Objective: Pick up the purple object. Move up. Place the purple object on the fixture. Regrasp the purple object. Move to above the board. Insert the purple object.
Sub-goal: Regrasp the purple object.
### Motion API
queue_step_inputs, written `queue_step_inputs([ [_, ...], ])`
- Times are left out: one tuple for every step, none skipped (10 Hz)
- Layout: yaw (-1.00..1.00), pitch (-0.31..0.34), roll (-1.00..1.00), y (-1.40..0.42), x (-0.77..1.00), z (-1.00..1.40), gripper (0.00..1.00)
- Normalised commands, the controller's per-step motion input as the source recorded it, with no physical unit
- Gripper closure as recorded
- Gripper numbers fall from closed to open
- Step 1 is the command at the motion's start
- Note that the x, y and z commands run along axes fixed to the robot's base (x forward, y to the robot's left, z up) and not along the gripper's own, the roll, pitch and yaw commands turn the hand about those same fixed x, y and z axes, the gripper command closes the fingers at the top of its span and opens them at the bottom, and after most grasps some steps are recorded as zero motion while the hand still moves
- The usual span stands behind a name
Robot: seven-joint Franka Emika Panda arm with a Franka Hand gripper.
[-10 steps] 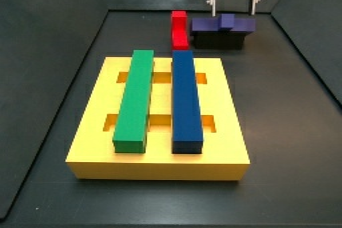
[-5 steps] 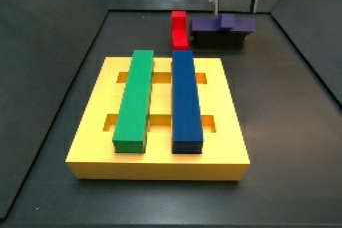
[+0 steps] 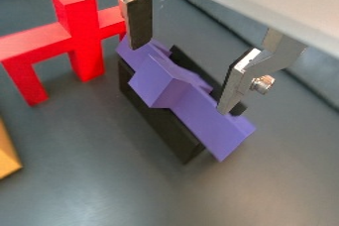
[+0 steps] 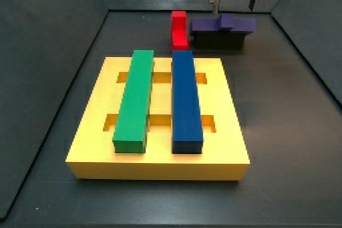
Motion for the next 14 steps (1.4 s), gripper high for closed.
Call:
queue_step_inputs([
  [0.2, -0.174, 1.0, 0.0, -0.11, -0.02, 0.0],
  [0.2, -0.169, 1.0, 0.0, -0.11, -0.01, 0.0],
  [0.12, -0.237, 1.0, -0.04, -0.11, -0.12, 0.0],
  [0.11, -0.246, 1.0, -0.05, -0.14, -0.11, 0.0],
  [0.11, -0.249, 1.0, -0.08, -0.16, -0.07, 0.0],
  [0.13, -0.26, 1.0, -0.14, -0.12, -0.02, 0.0],
  [0.13, -0.306, 1.0, -0.15, -0.05, -0.13, 0.0],
  [0.14, -0.286, 1.0, -0.14, 0.0, -0.09, 0.0],
  [0.11, -0.18, 1.0, -0.13, 0.03, 0.0, 0.0],
  [0.09, -0.1, 1.0, -0.1, 0.02, 0.0, 0.0],
  [0.07, -0.054, 1.0, -0.13, 0.04, -0.03, 0.0],
  [0.05, 0.0, 0.32, -0.01, 0.03, 0.0, 0.0],
  [0.0, 0.0, 0.0, 0.0, 0.02, 0.0, 0.0],
  [0.0, 0.403, 0.18, 0.0, 0.23, -0.12, 0.0],
])
